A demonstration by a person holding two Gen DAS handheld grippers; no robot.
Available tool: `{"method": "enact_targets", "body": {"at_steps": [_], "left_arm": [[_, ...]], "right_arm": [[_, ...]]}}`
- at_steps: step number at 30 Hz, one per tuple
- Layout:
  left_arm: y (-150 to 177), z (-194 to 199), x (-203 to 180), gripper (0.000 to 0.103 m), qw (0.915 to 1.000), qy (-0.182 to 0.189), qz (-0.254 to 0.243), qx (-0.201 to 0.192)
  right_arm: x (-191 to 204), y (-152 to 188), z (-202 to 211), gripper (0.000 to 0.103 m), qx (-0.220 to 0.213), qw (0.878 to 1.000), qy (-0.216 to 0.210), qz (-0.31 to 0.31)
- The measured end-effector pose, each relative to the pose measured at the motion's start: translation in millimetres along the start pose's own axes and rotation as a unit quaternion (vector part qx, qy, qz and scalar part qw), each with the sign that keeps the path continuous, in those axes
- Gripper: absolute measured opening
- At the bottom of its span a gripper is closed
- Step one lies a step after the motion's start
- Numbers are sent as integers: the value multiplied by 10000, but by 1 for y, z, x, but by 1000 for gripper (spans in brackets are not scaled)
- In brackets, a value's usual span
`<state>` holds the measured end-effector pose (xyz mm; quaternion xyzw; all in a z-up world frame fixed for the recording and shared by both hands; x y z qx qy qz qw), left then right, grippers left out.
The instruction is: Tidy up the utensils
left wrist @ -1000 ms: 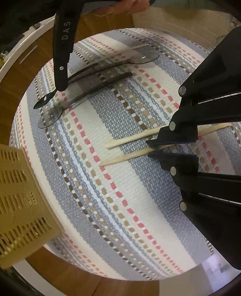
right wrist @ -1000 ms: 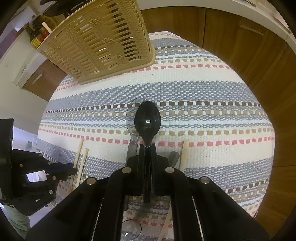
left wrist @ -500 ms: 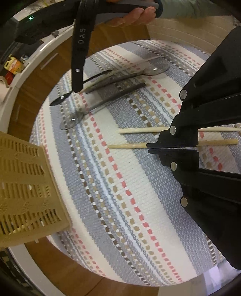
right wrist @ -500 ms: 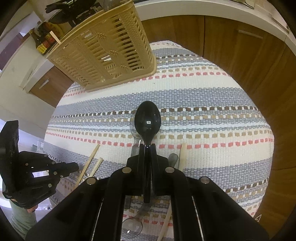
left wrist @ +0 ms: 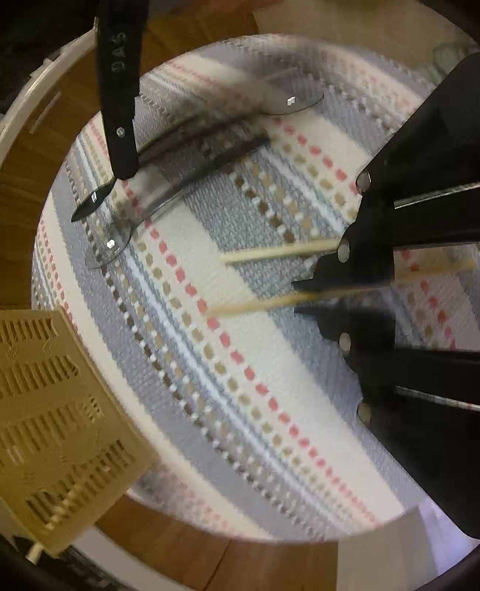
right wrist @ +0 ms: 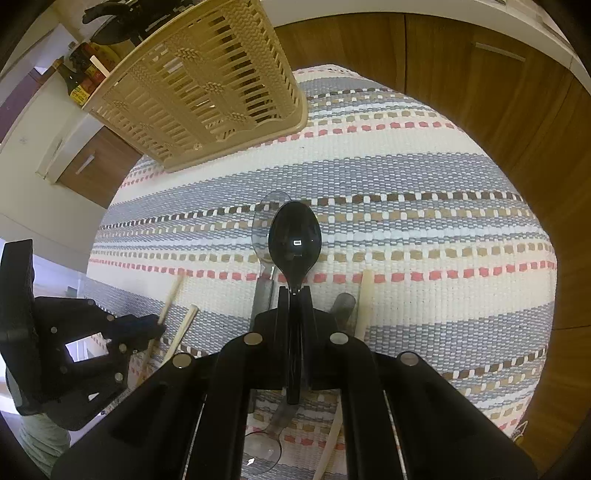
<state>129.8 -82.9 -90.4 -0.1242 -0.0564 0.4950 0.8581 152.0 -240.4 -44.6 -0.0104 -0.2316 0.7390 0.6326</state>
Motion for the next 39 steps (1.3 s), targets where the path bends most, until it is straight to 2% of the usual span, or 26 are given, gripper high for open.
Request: {"method": "enact_targets", "body": {"at_steps": [3, 5, 9, 14, 17, 21, 23, 24, 25, 26, 27, 29, 31, 34, 36, 39], "left_arm": [[0, 3, 4, 2, 9998, 88, 130, -138], [3, 8, 9, 2, 9982, 345, 311, -383], [13, 30, 23, 2, 9930, 616, 511, -872], [20, 69, 34, 2, 9810, 679, 672, -1687], [23, 99, 38, 2, 9687, 701, 815, -2237], [16, 135, 47, 2, 9395, 912, 1095, -3116], [9, 153, 60, 2, 9204, 993, 1243, -3572], [6, 165, 68, 2, 9061, 1044, 1345, -3874], [4, 173, 73, 2, 8945, 1024, 1418, -4115], [-3, 172, 69, 2, 8863, 987, 1460, -4282], [-7, 180, 75, 2, 8724, 929, 1509, -4555], [-17, 192, 82, 3, 8578, 746, 1611, -4823], [-25, 200, 84, 3, 8515, 573, 1697, -4929], [-37, 203, 91, 3, 8364, 651, 1736, -5157], [-43, 206, 93, 3, 8216, 706, 1698, -5395], [-51, 211, 94, 3, 8025, 589, 1704, -5688]], "right_arm": [[3, -1, 0, 5, -30, 10000, -37, 35], [7, -1, -1, 5, -45, 10000, -49, 64], [10, -2, 3, 5, -126, 9998, -114, 91], [10, -4, 23, 5, -466, 9982, -383, 31], [13, -7, 39, 5, -756, 9958, -503, 93], [26, -17, 73, 5, -1475, 9869, -535, 381], [34, -22, 85, 5, -1802, 9809, -530, 498], [38, -25, 96, 5, -2072, 9752, -486, 609], [43, -29, 104, 5, -2295, 9697, -422, 725], [46, -32, 109, 5, -2452, 9654, -371, 811], [52, -39, 115, 5, -2682, 9584, -272, 936], [60, -49, 122, 5, -2945, 9499, -79, 1044], [66, -64, 122, 5, -3180, 9417, 72, 1097], [71, -83, 117, 5, -3442, 9312, 315, 1162], [78, -97, 112, 5, -3608, 9230, 462, 1257], [84, -116, 107, 5, -3833, 9120, 628, 1319]]}}
Point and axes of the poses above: each gripper's, at about its wrist camera, not at the fingertips, and z roughly against the way its jaws point, x to its left, y to its underside, the point moved 2 cm from there along -z, roughly the way its jaws point, and after that the axes turned 5 degrees about z, right-handed, at the moved point
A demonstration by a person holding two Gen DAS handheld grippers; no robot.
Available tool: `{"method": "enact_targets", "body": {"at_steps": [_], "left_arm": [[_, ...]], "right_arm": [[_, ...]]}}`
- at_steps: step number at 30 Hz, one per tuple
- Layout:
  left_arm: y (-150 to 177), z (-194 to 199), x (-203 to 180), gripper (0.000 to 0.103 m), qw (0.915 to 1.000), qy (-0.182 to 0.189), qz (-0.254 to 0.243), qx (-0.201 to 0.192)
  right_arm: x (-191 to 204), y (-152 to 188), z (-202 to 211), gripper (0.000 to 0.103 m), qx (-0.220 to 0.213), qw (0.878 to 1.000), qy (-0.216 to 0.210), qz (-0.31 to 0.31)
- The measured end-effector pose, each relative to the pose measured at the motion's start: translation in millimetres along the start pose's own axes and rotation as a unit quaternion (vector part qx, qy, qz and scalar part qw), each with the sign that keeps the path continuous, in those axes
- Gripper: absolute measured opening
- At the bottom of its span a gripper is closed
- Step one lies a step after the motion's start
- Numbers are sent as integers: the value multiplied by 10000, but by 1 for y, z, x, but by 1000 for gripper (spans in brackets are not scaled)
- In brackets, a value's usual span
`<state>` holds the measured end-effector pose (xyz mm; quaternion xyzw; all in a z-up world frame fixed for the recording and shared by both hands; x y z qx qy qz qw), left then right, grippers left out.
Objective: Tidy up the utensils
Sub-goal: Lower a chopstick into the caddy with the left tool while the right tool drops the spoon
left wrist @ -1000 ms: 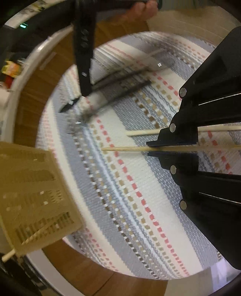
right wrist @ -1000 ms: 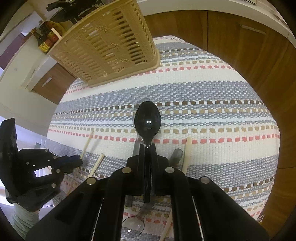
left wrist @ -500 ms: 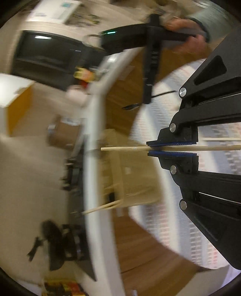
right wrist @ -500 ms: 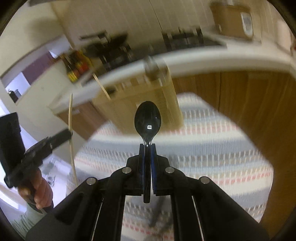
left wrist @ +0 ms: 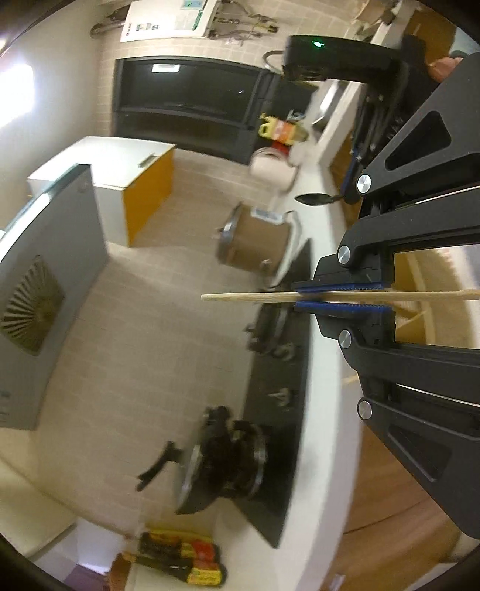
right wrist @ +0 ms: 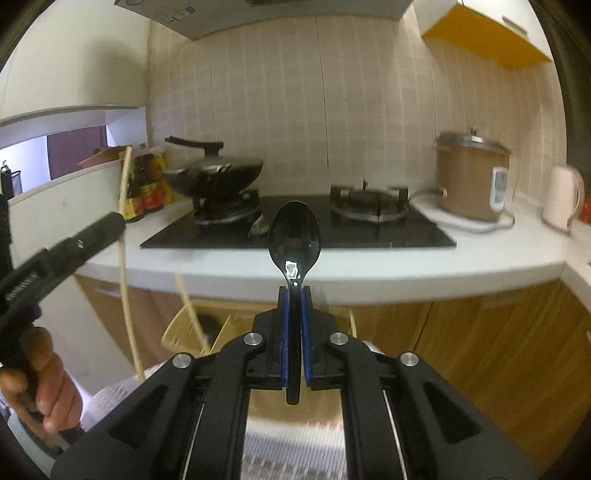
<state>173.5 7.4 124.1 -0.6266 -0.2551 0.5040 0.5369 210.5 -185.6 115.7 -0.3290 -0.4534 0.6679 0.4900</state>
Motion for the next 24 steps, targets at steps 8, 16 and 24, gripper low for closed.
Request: {"method": "enact_targets", "body": {"at_steps": [8, 16, 24], "left_arm": [[-7, -26, 2, 3, 9978, -333, -244, -511], [5, -49, 7, 3, 9953, -602, -419, -639], [25, -61, 18, 3, 9955, -686, -462, -457]], "right_arm": [[-9, -8, -37, 5, -263, 9995, 165, 0], [-18, 10, -63, 5, -130, 9996, 251, 36], [-23, 25, -67, 5, -66, 9997, 251, 23]]}}
Point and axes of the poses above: each gripper's, at about its wrist camera, not at the fingertips, and z roughly against the way its jaws point, x to its left, y to its underside, the point moved 2 cm from there along -z, roughly the way its jaws point, and after that the axes turned 5 degrees about z, right-handed, at the moved point
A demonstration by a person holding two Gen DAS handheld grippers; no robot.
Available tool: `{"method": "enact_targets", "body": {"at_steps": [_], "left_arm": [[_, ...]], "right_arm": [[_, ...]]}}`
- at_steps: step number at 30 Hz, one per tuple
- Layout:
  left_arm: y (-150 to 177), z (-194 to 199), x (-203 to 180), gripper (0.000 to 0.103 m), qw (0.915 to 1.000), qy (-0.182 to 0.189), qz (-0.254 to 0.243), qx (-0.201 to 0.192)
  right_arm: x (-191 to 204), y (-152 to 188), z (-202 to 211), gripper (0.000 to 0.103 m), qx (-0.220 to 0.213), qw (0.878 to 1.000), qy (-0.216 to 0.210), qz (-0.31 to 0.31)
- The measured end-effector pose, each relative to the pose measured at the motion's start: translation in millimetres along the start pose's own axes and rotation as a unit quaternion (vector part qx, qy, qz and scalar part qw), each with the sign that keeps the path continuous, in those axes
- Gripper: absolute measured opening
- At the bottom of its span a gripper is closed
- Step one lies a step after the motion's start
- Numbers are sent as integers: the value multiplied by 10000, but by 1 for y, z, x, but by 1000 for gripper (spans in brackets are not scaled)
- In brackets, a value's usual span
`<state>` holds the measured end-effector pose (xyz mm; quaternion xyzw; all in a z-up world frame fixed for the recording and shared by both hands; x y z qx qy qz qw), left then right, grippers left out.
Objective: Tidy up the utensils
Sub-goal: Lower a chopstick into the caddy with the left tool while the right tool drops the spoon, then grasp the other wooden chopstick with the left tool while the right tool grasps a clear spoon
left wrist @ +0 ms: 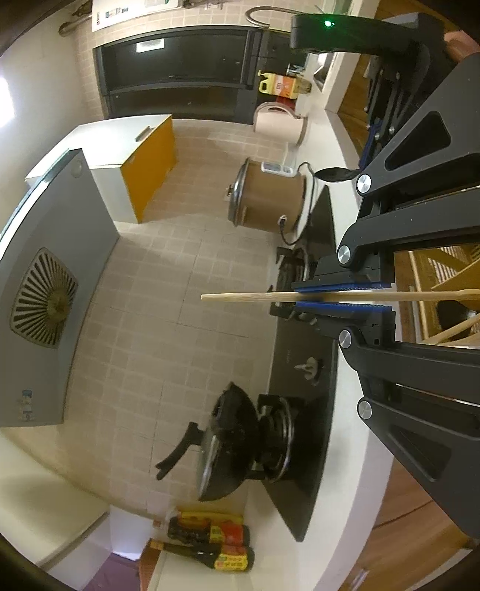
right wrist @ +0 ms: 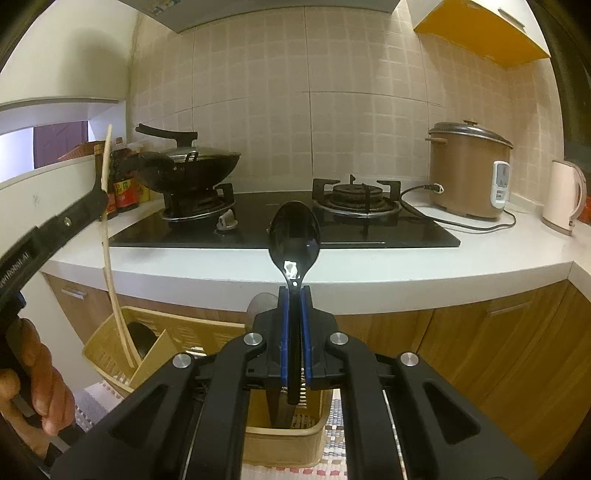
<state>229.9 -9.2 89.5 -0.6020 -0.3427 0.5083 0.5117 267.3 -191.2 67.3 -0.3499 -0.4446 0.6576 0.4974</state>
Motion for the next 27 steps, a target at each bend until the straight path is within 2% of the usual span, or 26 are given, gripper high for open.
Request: {"method": "enact_targets", "body": {"at_steps": [4, 8, 14, 16, 19, 20, 21, 23, 24, 25, 27], "left_arm": [[7, 2, 4, 3, 9999, -41, -11, 111], [11, 7, 13, 4, 9993, 52, 219, 302], [15, 25, 22, 10, 9980, 69, 177, 606], [13, 36, 26, 14, 9974, 87, 189, 687], [8, 55, 29, 22, 9953, 214, 239, 916], [7, 62, 29, 26, 9940, 245, 246, 1037], [6, 69, 29, 33, 9915, 285, 255, 1243], [8, 74, 29, 44, 9806, 380, 493, 1860], [10, 77, 31, 44, 9711, 451, 750, 2219], [14, 82, 32, 44, 9570, 603, 1014, 2649], [26, 93, 25, 44, 9306, 860, 1097, 3386]], "right_arm": [[0, 3, 9, 5, -25, 10000, 9, -50], [4, 10, 16, 5, 78, 9999, -141, -20], [-3, 17, 38, 9, 372, 9987, -269, -235], [-5, 17, 52, 16, 413, 9985, -242, -251], [-10, 16, 85, 47, 464, 9981, -251, -327], [-10, 16, 95, 63, 504, 9979, -231, -336], [-9, 17, 108, 67, 561, 9976, -271, -318], [-6, 20, 124, 67, 757, 9960, -377, -292], [-3, 24, 129, 67, 1046, 9931, -447, -298], [0, 31, 131, 67, 1404, 9881, -538, -338], [6, 47, 132, 67, 2006, 9768, -604, -433]]}}
Point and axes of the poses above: each gripper's, at about its wrist camera, not at the fingertips, and z roughly against the way its jaws point, x to its left, y to its underside, the point moved 2 cm from there along -z, roughly the way its jaws point, and after that the axes turned 5 degrees about z, right-handed, at the moved point
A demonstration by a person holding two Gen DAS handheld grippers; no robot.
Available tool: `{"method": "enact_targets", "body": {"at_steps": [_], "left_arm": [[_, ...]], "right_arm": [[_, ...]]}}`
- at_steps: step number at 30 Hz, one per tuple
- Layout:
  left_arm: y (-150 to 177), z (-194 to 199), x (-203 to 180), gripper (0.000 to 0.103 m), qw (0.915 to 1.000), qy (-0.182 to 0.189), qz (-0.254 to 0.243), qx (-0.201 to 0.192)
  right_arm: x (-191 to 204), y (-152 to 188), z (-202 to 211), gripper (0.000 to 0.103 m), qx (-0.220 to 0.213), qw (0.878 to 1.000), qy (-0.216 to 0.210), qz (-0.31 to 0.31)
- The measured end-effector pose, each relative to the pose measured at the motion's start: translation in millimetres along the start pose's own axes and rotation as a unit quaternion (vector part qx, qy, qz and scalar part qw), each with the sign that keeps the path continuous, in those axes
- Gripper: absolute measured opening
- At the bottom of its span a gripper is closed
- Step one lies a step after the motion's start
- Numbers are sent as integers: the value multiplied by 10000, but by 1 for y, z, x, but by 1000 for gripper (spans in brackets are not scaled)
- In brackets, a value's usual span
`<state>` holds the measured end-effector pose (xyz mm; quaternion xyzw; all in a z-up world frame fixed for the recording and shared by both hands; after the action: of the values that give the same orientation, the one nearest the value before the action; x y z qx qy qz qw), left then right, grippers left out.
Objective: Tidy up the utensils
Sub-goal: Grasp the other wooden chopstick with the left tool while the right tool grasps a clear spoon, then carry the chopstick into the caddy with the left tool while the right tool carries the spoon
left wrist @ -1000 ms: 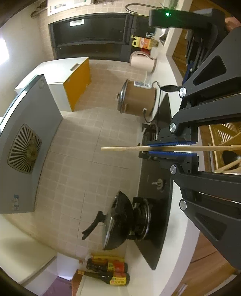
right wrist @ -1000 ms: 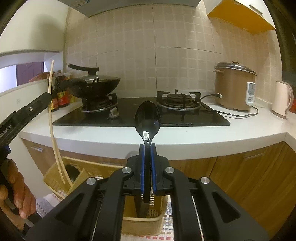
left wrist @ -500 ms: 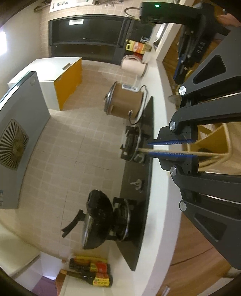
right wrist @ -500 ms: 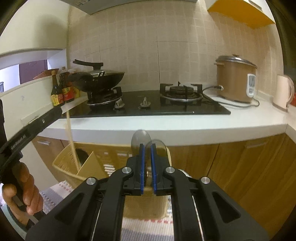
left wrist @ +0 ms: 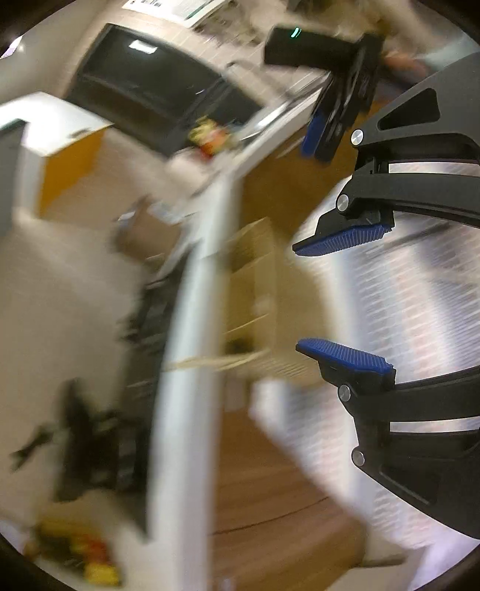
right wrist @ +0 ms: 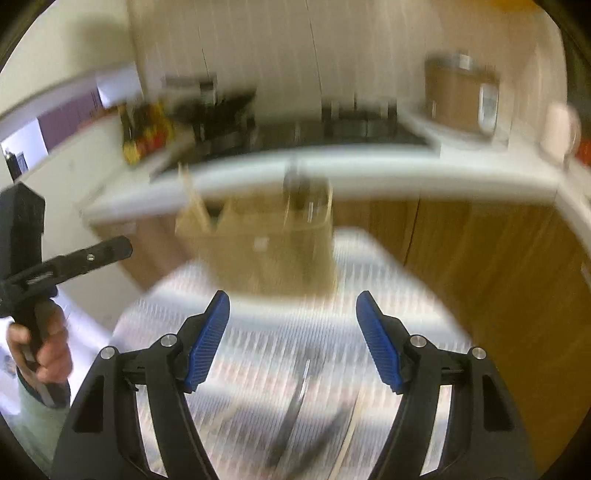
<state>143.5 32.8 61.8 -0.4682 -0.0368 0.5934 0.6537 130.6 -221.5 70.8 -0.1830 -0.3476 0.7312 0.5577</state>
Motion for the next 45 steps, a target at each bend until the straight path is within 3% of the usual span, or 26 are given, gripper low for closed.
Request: {"method": "enact_targets", "body": {"at_steps": [3, 5, 8, 10, 15, 20, 23, 25, 33, 38, 42, 45], "left_arm": [[27, -7, -7, 44, 9974, -7, -257, 668], [51, -17, -12, 44, 9922, -227, -579, 1076], [89, -35, -19, 44, 9798, -351, -994, 1700], [108, -47, -18, 44, 9740, -287, -946, 2037], [142, -69, -13, 44, 9594, -540, -1152, 2518], [155, -93, -18, 28, 9431, -834, -1505, 2847], [157, -102, -24, 25, 9351, -1056, -1798, 2863], [156, -107, -26, 14, 9322, -1227, -1905, 2824], [162, -123, -40, 16, 9213, -1398, -2176, 2903], [166, -144, -59, 17, 9048, -1541, -2478, 3100], [165, -152, -63, 4, 9003, -1678, -2536, 3115], [162, -157, -66, 3, 9056, -1679, -2388, 3078]], "right_arm": [[3, 26, -14, 67, 840, 9962, 147, -191], [5, 42, -21, 67, 1161, 9927, 12, -330], [5, 56, -31, 67, 1490, 9878, -51, -451], [3, 62, -39, 67, 1677, 9840, -131, -583], [-2, 71, -70, 62, 2096, 9731, -289, -909], [-2, 67, -98, 46, 2325, 9678, -169, -954], [1, 64, -114, 45, 2447, 9652, -61, -925], [4, 62, -123, 45, 2541, 9637, 57, -816], [27, 58, -146, 33, 2817, 9581, 431, -294], [39, 55, -157, 27, 2929, 9542, 596, -110], [41, 55, -160, 15, 2906, 9545, 662, -96], [24, 59, -154, 12, 2858, 9563, 604, -152]]}}
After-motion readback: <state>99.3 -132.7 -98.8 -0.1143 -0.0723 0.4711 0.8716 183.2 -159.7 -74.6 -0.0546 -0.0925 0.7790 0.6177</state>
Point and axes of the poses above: each gripper's, at about its wrist camera, not at the fingertips, and z roughly against the way its jaws point, x to its left, y to its underside, the point moved 2 cm from there along -z, roughly the way its jaws point, and after that the axes turned 5 degrees about z, right-handed, at the moved point
